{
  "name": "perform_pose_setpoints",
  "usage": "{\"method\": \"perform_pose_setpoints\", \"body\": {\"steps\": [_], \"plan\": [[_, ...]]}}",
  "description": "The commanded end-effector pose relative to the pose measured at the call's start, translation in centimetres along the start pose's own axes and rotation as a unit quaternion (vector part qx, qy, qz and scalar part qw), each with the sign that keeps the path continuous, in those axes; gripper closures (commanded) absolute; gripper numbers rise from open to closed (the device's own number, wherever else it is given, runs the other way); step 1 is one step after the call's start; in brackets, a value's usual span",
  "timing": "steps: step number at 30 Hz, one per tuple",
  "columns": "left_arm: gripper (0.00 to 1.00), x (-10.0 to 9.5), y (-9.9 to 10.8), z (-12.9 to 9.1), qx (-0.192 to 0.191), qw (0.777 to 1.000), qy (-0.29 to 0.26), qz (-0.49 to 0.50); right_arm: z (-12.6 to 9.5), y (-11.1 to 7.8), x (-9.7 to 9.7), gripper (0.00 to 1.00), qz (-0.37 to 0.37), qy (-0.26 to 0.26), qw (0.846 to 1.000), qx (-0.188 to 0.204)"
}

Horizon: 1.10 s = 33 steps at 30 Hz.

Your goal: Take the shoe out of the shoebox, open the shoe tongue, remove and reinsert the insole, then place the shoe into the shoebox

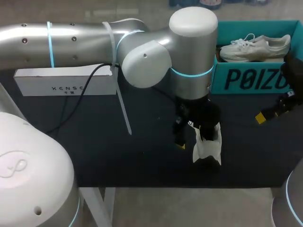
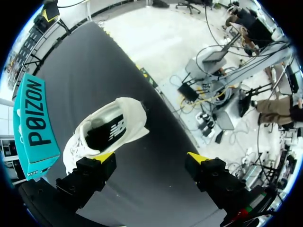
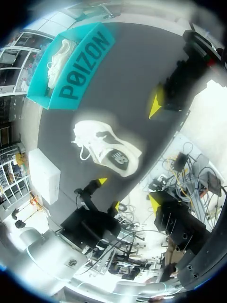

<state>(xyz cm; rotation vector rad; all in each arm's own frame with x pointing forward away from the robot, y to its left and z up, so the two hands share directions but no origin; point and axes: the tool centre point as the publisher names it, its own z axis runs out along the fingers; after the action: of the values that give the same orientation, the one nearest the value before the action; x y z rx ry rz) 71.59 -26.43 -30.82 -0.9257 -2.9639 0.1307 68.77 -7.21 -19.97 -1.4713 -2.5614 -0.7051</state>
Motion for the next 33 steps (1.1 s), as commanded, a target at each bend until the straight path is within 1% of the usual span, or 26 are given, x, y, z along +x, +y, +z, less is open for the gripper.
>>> {"method": "perform_pose_setpoints", "body": {"steps": [1, 3, 4, 5, 6, 7, 8, 9, 12, 13, 15, 16, 21, 22, 24, 25, 27, 28, 33], "plan": [[0.0, 0.0, 0.0, 0.0, 0.0, 1.0, 0.0, 0.001, 0.1, -0.1, 0.0, 0.0, 0.0, -0.001, 1.0, -0.001], [0.0, 0.0, 0.0, 0.0, 0.0, 1.0, 0.0, 0.001, 0.1, -0.1, 0.0, 0.0, 0.0, -0.001, 1.0, -0.001], [0.0, 0.1, -0.1, -0.1, -0.016, 1.0, 0.004, -0.027, 0.1, -0.1, 0.0, 0.0, 0.0, -0.001, 1.0, -0.001], [0.0, 0.2, -0.2, -0.2, -0.007, 0.999, -0.001, -0.037, 0.1, -0.1, 0.0, 0.0, 0.0, -0.001, 1.0, -0.001], [0.0, 0.3, -0.5, -0.3, -0.012, 0.999, 0.009, -0.052, 0.1, -0.1, 0.0, 0.0, 0.0, -0.001, 1.0, -0.001], [0.0, 0.4, -0.8, -0.2, -0.03, 0.997, 0.014, -0.072, 0.1, -0.1, 0.0, 0.0, 0.0, -0.001, 1.0, -0.001], [0.0, 0.6, -1.0, -0.2, -0.03, 0.996, 0.008, -0.086, 0.1, -0.1, 0.0, 0.0, 0.0, -0.001, 1.0, -0.001], [0.0, 0.8, -1.2, -0.2, -0.018, 0.994, 0.006, -0.109, 0.1, -0.1, 0.0, 0.0, 0.0, -0.001, 1.0, -0.001], [0.0, 1.2, -1.5, -0.2, -0.032, 0.988, 0.003, -0.152, 0.1, -0.1, 0.0, 0.0, 0.0, -0.001, 1.0, -0.001], [0.0, 1.4, -1.6, -0.1, -0.022, 0.986, 0.004, -0.165, 0.1, -0.1, 0.0, 0.0, 0.0, -0.001, 1.0, -0.001], [0.0, 1.5, -1.8, 0.2, -0.028, 0.983, 0.0, -0.181, 0.1, -0.1, 0.0, 0.0, 0.0, -0.001, 1.0, -0.001], [0.0, 1.5, -2.1, 0.4, -0.024, 0.983, 0.003, -0.185, 0.1, -0.1, 0.0, 0.0, 0.0, -0.001, 1.0, -0.001], [0.0, 1.1, -3.4, 1.2, -0.018, 0.98, 0.007, -0.198, 0.1, -0.1, 0.0, 0.0, 0.0, -0.001, 1.0, -0.001], [0.0, 0.9, -3.6, 1.3, -0.006, 0.982, 0.004, -0.191, 0.1, -0.1, 0.0, 0.0, 0.0, -0.001, 1.0, -0.001], [0.0, 0.5, -4.1, 1.7, -0.01, 0.981, 0.007, -0.195, 0.1, -0.1, 0.0, 0.0, 0.0, -0.001, 1.0, -0.001], [0.0, 0.3, -4.3, 1.9, -0.003, 0.982, 0.005, -0.191, 0.1, -0.1, 0.0, 0.0, 0.0, -0.001, 1.0, -0.001], [0.0, -0.1, -4.5, 2.3, -0.003, 0.981, 0.009, -0.195, 0.1, -0.1, 0.0, 0.0, 0.0, -0.001, 1.0, -0.001], [0.0, -0.2, -4.7, 2.5, 0.0, 0.981, 0.001, -0.194, 0.1, -0.1, 0.0, 0.0, 0.0, -0.001, 1.0, -0.001], [0.0, -1.0, -5.3, 3.7, -0.003, 0.98, 0.013, -0.2, 0.1, -0.1, 0.0, 0.0, 0.0, -0.001, 1.0, -0.001]]}}
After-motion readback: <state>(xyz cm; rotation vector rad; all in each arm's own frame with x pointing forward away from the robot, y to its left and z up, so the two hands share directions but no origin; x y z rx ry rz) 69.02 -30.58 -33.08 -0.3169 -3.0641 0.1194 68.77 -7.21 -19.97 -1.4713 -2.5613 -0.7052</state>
